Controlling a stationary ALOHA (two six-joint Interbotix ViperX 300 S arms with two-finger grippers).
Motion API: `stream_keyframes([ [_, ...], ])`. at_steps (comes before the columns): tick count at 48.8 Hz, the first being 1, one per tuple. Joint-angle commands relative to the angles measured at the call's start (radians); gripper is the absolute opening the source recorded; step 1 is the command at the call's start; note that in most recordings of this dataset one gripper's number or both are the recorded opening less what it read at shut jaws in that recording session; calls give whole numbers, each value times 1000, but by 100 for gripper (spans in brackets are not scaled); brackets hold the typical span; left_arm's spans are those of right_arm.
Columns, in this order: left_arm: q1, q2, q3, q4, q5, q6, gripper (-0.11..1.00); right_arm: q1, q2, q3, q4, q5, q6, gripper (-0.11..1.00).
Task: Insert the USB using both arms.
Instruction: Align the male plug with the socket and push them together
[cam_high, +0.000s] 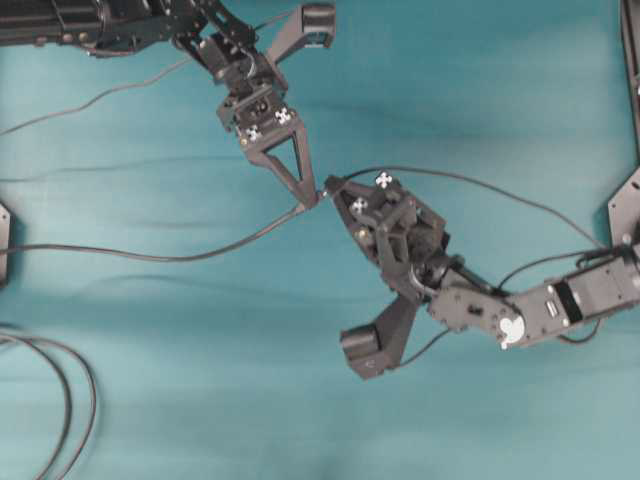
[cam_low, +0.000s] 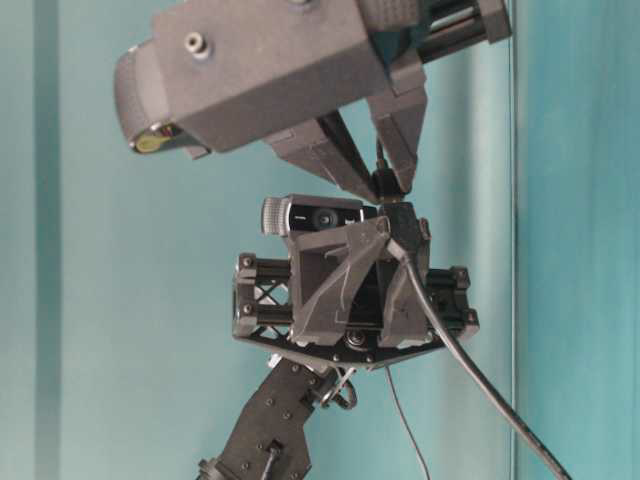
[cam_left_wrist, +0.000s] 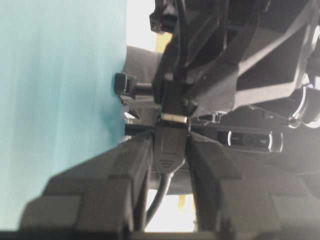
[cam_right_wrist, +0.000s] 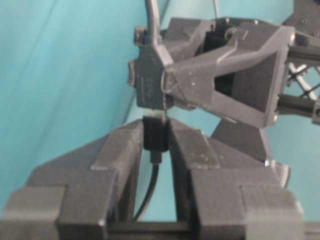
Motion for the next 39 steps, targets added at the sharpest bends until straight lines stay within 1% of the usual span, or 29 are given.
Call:
stream_keyframes([
  [1, 17, -20, -23, -12, -15, -9, 23, 28, -14, -31, -9, -3, 3, 19],
  [17, 25, -20, -34, -12, -21, -11, 23, 52, -12, -38, -8, -64, 3, 19],
  [39, 0, -20, -38, -14, -32, -12, 23, 49, -11, -20, -5, -55, 3, 19],
])
